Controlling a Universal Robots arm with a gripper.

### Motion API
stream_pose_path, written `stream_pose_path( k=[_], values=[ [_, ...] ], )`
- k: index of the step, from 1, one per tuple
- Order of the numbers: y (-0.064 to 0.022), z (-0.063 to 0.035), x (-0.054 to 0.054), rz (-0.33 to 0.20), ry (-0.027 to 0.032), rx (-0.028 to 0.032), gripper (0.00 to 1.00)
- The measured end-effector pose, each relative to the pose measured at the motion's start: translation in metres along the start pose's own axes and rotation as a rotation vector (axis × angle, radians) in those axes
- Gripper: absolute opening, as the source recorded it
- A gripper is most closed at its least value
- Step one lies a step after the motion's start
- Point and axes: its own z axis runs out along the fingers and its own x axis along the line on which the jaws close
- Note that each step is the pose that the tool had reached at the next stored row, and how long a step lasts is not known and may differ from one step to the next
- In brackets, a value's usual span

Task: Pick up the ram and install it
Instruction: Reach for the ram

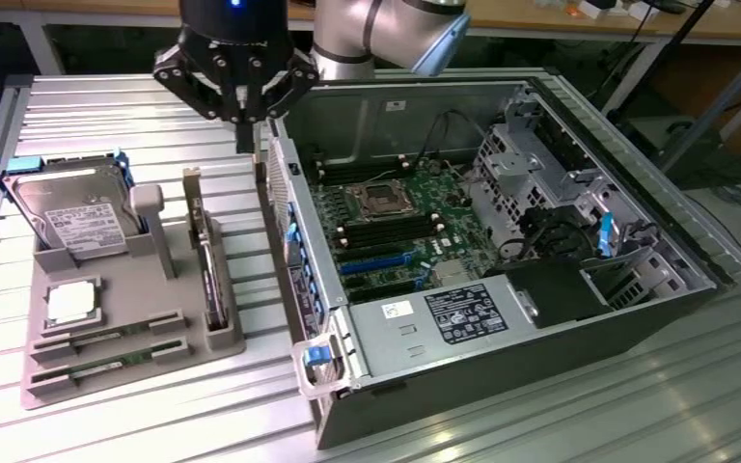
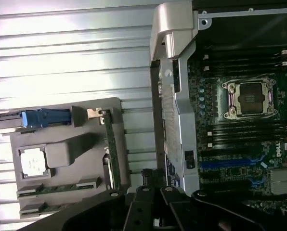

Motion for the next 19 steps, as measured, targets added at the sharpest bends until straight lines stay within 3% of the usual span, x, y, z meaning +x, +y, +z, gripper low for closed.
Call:
stream_pose_path(
  k=[7,10,15,19],
  values=[
    [-0.0159,0.0005,0.057,0.0,0.0,0.0,0.1],
    [-0.0203,0.0005,0.073,0.0,0.0001,0.0001,0.1],
    [-0.0449,0.0007,0.091,0.0,0.0,0.0,0.1],
    [-0.0576,0.002,0.118,0.0,0.0001,0.0,0.1]
  ],
)
